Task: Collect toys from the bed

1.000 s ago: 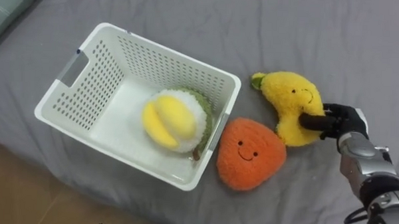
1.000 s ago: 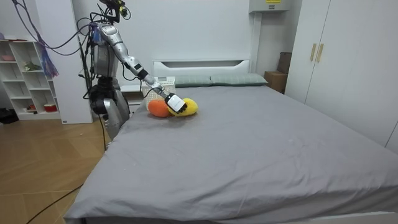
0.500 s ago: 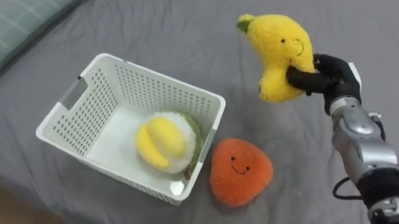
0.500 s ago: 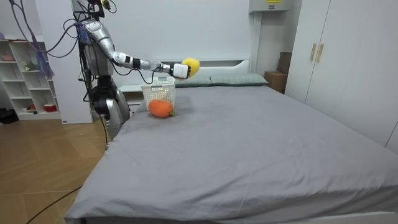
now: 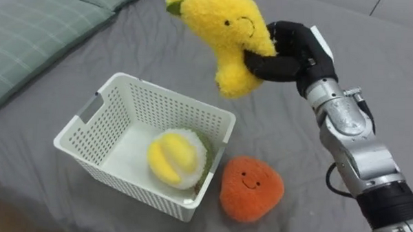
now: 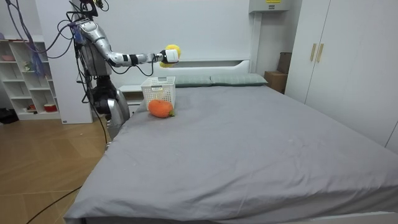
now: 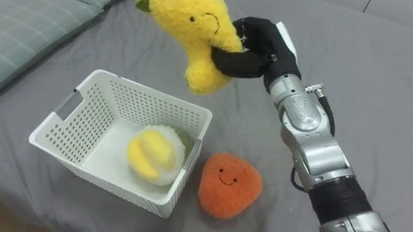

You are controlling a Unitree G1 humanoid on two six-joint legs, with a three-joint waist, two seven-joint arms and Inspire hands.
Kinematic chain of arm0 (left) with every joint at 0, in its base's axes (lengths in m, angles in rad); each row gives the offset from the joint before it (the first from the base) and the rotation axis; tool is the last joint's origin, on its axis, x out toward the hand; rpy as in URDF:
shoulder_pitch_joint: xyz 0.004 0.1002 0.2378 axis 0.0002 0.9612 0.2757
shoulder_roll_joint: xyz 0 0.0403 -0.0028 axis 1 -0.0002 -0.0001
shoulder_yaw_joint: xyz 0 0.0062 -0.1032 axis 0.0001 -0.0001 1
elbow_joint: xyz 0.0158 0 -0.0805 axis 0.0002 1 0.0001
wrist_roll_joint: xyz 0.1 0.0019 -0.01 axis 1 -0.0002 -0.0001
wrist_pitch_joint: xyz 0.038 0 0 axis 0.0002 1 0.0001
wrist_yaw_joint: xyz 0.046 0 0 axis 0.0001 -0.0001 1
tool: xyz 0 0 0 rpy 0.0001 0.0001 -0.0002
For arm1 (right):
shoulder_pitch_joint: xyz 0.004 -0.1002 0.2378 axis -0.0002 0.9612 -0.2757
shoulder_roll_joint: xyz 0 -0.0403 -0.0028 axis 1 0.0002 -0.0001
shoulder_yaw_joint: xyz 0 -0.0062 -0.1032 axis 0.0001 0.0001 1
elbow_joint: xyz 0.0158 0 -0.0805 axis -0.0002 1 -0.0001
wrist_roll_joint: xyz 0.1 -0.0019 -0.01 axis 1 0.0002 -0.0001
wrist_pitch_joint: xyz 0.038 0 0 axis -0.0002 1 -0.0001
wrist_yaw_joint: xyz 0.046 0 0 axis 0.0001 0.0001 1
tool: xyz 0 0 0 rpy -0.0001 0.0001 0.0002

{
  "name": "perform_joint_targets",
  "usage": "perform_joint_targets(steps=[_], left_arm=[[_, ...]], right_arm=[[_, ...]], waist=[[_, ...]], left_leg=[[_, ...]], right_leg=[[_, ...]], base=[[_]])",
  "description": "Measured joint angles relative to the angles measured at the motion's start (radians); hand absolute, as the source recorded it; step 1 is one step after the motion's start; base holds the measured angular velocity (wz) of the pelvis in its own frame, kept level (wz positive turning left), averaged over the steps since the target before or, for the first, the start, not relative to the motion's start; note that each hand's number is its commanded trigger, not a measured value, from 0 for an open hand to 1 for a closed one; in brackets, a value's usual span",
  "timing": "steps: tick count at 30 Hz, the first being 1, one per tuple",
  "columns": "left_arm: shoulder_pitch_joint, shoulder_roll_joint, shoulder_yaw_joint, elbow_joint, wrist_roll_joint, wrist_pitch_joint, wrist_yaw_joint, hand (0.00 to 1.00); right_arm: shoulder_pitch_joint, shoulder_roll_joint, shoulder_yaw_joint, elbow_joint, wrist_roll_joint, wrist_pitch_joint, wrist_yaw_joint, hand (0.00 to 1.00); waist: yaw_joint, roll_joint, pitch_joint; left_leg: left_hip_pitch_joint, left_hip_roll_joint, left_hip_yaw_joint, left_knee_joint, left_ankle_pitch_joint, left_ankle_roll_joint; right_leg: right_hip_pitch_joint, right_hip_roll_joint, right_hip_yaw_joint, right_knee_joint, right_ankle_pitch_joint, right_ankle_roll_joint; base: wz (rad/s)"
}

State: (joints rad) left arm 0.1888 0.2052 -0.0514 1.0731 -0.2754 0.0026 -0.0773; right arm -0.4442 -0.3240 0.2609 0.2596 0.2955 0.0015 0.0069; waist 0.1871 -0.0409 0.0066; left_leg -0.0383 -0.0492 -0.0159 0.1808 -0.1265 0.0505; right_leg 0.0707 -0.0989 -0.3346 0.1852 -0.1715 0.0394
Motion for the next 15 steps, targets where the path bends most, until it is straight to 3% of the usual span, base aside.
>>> perform_joint_targets(steps=[2,3,4,5,7,11,15], left_arm=[[0.003,-0.001,0.003,-0.003,0.005,0.0,0.0,0.0],[0.01,-0.001,0.004,-0.003,0.012,0.0,0.001,0.0],[0.011,-0.001,0.005,-0.004,0.017,0.0,0.001,0.0],[0.012,-0.002,0.009,-0.005,0.028,0.0,0.004,0.0],[0.015,-0.009,0.026,-0.006,0.049,0.004,0.005,0.0],[0.025,-0.015,0.057,-0.042,0.076,0.035,0.003,0.0],[0.037,-0.021,0.069,-0.087,0.141,0.055,0.001,0.0]], right_arm=[[0.0,0.01,0.001,-0.008,-0.012,0.0,0.0,0.55],[0.0,0.018,0.002,-0.01,-0.033,0.0,0.0,0.41],[0.0,0.023,0.003,-0.011,-0.04,0.0,0.0,0.15],[0.0,0.037,0.007,-0.011,-0.058,0.0,-0.002,0.03],[0.0,0.055,0.025,-0.011,-0.102,0.002,-0.007,0.0],[0.0,0.083,0.057,-0.011,-0.17,0.04,-0.004,0.0],[0.0,0.093,0.091,-0.011,-0.171,0.065,0.021,0.0]], waist=[[0.011,-0.002,0.0005],[0.013,-0.003,0.0009],[0.013,-0.004,0.001],[0.02,-0.005,0.0013],[0.036,-0.006,0.0021],[0.063,-0.017,0.0075],[0.089,-0.021,0.0047]], left_leg=[[-0.001,-0.001,-0.005,-0.001,0.0,0.0],[-0.003,-0.002,-0.015,-0.001,0.0,0.0],[-0.003,-0.002,-0.019,-0.001,0.0,0.0],[-0.001,-0.002,-0.023,-0.001,0.0,0.0],[0.001,-0.002,-0.024,0.0,0.0,-0.001],[-0.004,-0.008,-0.044,0.006,0.0,-0.001],[-0.007,-0.015,-0.056,0.01,0.0,0.0]], right_leg=[[0.001,0.0,-0.007,0.0,0.0,0.0],[0.003,-0.001,-0.019,0.0,0.0,0.0],[0.005,-0.001,-0.025,0.0,0.0,0.0],[0.008,0.0,-0.026,-0.001,0.0,0.001],[0.012,0.001,-0.027,-0.003,0.0,0.001],[0.015,0.0,-0.037,-0.004,0.0,0.001],[0.017,-0.004,-0.039,-0.001,-0.003,0.005]], base=[[0.11],[0.17],[0.19],[0.08],[0.04],[0.1],[0.08]])
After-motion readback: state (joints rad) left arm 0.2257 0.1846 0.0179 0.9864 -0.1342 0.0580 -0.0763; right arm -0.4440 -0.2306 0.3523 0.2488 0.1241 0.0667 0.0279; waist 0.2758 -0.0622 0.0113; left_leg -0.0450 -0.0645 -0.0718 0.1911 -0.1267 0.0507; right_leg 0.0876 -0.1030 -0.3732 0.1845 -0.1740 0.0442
